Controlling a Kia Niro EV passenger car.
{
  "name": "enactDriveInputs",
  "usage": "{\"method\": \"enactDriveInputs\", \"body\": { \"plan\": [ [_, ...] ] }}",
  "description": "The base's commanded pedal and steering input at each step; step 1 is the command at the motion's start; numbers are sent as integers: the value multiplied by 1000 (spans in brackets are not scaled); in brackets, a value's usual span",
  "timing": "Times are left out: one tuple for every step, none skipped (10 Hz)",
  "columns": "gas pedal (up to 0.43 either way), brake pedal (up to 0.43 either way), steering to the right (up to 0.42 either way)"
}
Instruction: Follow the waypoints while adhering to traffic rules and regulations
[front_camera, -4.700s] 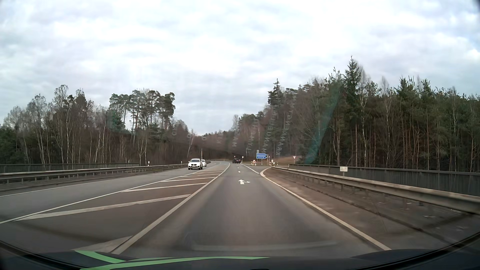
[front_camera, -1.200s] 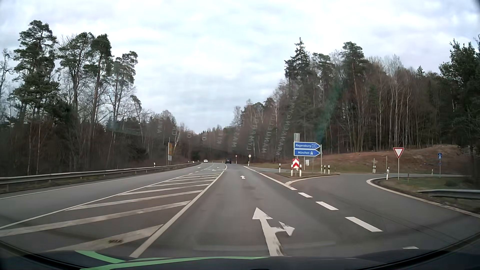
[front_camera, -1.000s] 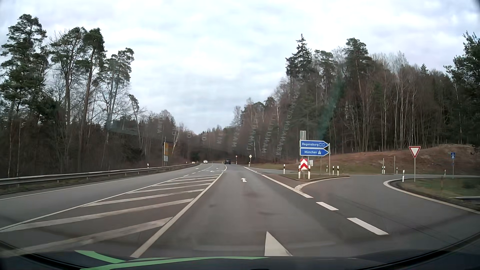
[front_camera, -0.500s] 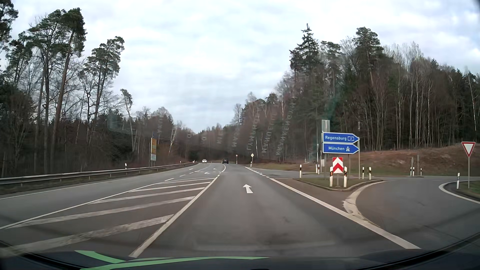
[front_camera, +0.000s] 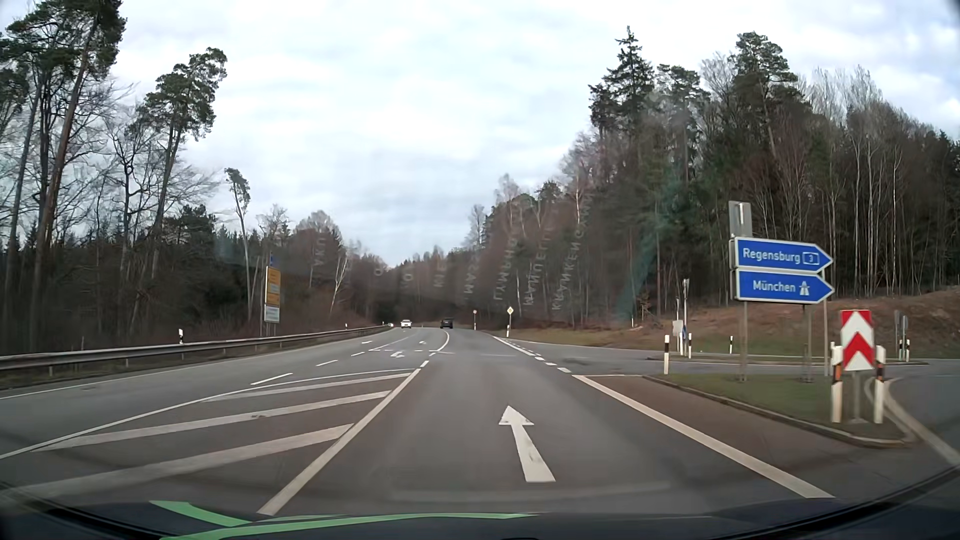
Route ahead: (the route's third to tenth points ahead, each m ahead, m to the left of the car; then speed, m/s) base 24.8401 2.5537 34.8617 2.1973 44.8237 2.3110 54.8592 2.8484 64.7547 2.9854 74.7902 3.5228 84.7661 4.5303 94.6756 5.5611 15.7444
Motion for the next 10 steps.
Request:
{"method": "enactDriveInputs", "body": {
  "plan": [
    [197,0,-1],
    [197,0,-1],
    [209,0,-1],
    [209,0,-1],
    [209,0,-2],
    [209,0,-3],
    [220,0,-4],
    [220,0,-4],
    [220,0,-4],
    [220,0,-4]
  ]
}}
